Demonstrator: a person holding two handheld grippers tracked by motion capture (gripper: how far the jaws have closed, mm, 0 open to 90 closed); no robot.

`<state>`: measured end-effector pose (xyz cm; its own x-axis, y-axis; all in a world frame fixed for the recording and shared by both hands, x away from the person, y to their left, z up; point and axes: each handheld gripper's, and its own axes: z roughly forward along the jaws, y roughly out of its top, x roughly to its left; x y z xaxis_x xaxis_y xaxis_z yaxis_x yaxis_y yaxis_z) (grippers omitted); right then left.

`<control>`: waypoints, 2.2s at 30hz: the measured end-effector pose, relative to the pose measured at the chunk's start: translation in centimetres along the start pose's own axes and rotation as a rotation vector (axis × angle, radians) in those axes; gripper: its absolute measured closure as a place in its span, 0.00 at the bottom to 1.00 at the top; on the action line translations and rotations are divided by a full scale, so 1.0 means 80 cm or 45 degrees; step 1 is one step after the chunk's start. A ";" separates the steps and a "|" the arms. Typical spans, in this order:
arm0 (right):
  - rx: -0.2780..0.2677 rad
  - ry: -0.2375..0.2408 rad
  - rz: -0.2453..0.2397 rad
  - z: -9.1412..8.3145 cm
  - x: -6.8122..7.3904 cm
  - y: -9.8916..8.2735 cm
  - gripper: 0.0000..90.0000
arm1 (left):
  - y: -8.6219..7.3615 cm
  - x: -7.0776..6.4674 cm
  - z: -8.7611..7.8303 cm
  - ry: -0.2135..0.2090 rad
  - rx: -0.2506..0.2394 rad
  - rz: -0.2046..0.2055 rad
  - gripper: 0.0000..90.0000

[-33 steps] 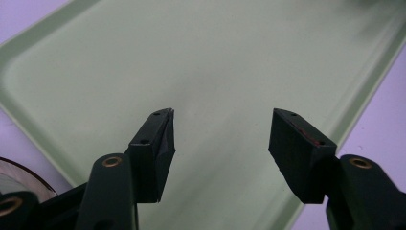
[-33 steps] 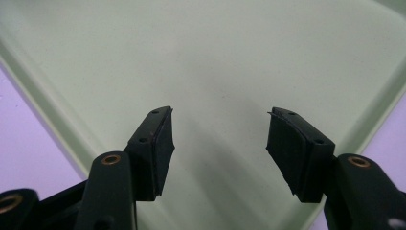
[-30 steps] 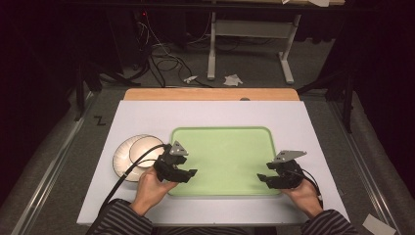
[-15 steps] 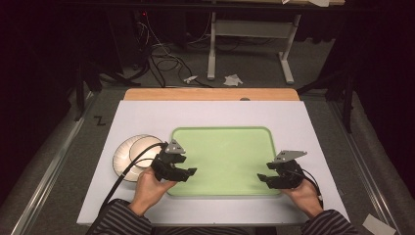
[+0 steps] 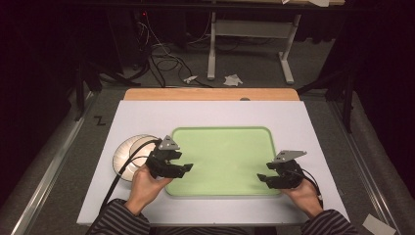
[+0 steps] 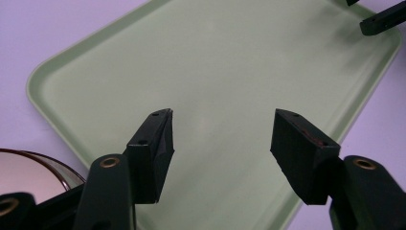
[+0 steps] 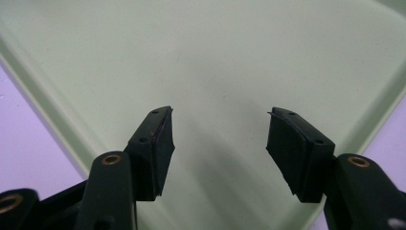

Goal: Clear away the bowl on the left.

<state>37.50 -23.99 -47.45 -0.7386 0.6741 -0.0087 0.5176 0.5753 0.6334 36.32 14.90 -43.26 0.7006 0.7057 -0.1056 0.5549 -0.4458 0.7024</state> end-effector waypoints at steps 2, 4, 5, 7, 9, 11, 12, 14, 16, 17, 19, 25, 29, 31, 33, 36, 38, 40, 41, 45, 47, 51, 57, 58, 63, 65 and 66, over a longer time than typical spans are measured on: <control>-0.001 0.000 0.000 0.000 0.000 0.000 0.49 | 0.000 0.001 -0.002 0.002 -0.008 -0.004 0.45; -0.003 0.002 -0.003 0.000 0.000 0.000 0.49 | 0.001 0.002 -0.004 0.003 -0.015 -0.010 0.45; 0.001 0.000 0.003 0.000 0.000 0.000 0.49 | 0.001 0.002 -0.004 0.003 -0.015 -0.010 0.45; 0.000 0.002 -0.001 0.000 0.000 0.000 0.49 | 0.002 0.005 -0.006 0.011 -0.018 -0.016 0.45; -0.001 -0.001 -0.001 0.000 0.000 0.000 0.49 | 0.002 0.007 -0.008 0.020 -0.019 -0.025 0.45; 0.003 -0.001 0.007 0.000 0.000 0.000 0.49 | 0.002 0.008 -0.009 0.033 -0.021 -0.039 0.45; 0.000 0.000 0.002 0.000 0.000 0.000 0.49 | 0.002 0.009 -0.010 0.039 -0.026 -0.043 0.45; -0.002 0.001 0.000 0.000 0.000 0.000 0.49 | 0.002 0.011 -0.013 0.043 -0.028 -0.053 0.45; 0.001 0.002 0.000 0.000 0.000 0.000 0.49 | 0.002 0.013 -0.014 0.046 -0.032 -0.067 0.45; 0.001 0.001 -0.001 0.000 0.000 0.000 0.49 | 0.002 0.013 -0.014 0.046 -0.032 -0.067 0.45; 0.000 0.000 -0.001 0.000 0.000 0.000 0.49 | 0.002 0.015 -0.016 0.050 -0.033 -0.073 0.45; 0.002 0.000 0.004 0.000 0.000 0.000 0.49 | 0.002 0.018 -0.021 0.052 -0.042 -0.081 0.45; -0.002 0.003 -0.005 0.000 0.000 0.000 0.49 | 0.001 0.021 -0.024 0.059 -0.054 -0.090 0.45; -0.002 -0.001 -0.006 0.000 0.000 0.000 0.49 | 0.000 0.023 -0.025 0.073 -0.057 -0.095 0.45; 0.002 -0.007 -0.007 -0.001 0.000 0.000 0.49 | -0.001 0.025 -0.029 0.079 -0.067 -0.103 0.45; 0.003 -0.001 0.006 -0.001 0.000 0.000 0.49 | -0.001 0.030 -0.036 0.094 -0.090 -0.121 0.45; -0.002 -0.001 -0.006 0.000 0.000 0.000 0.49 | -0.002 0.032 -0.037 0.102 -0.088 -0.128 0.45; -0.002 0.001 -0.004 0.000 0.000 0.000 0.49 | -0.003 0.034 -0.039 0.110 -0.091 -0.136 0.45; -0.002 0.001 -0.004 0.000 0.000 0.000 0.49 | -0.003 0.034 -0.039 0.110 -0.091 -0.136 0.45; -0.001 0.000 0.001 -0.001 0.001 0.000 0.49 | -0.004 0.039 -0.044 0.134 -0.104 -0.158 0.45; -0.001 0.000 -0.002 0.000 0.000 0.000 0.49 | -0.004 0.042 -0.046 0.149 -0.100 -0.160 0.45; 0.001 0.000 0.000 -0.001 0.000 0.000 0.49 | -0.007 0.047 -0.050 0.170 -0.102 -0.181 0.45; -0.001 0.001 -0.006 0.000 0.000 0.000 0.49 | -0.008 0.052 -0.054 0.182 -0.108 -0.203 0.44; 0.000 0.002 -0.002 0.000 0.000 0.000 0.49 | -0.009 0.054 -0.055 0.185 -0.108 -0.208 0.44; 0.001 -0.002 -0.007 -0.001 0.001 0.000 0.49 | -0.013 0.062 -0.059 0.204 -0.109 -0.243 0.44; -0.003 0.002 -0.003 0.000 0.000 0.000 0.49 | -0.014 0.066 -0.061 0.213 -0.111 -0.258 0.44; -0.003 0.002 -0.003 0.000 0.000 0.000 0.49 | -0.014 0.066 -0.061 0.213 -0.111 -0.258 0.44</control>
<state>37.46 -23.99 -47.42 -0.7406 0.6719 -0.0092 0.5147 0.5761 0.6350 37.23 21.84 -41.21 0.4911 0.8602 -0.1376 0.6308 -0.2422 0.7372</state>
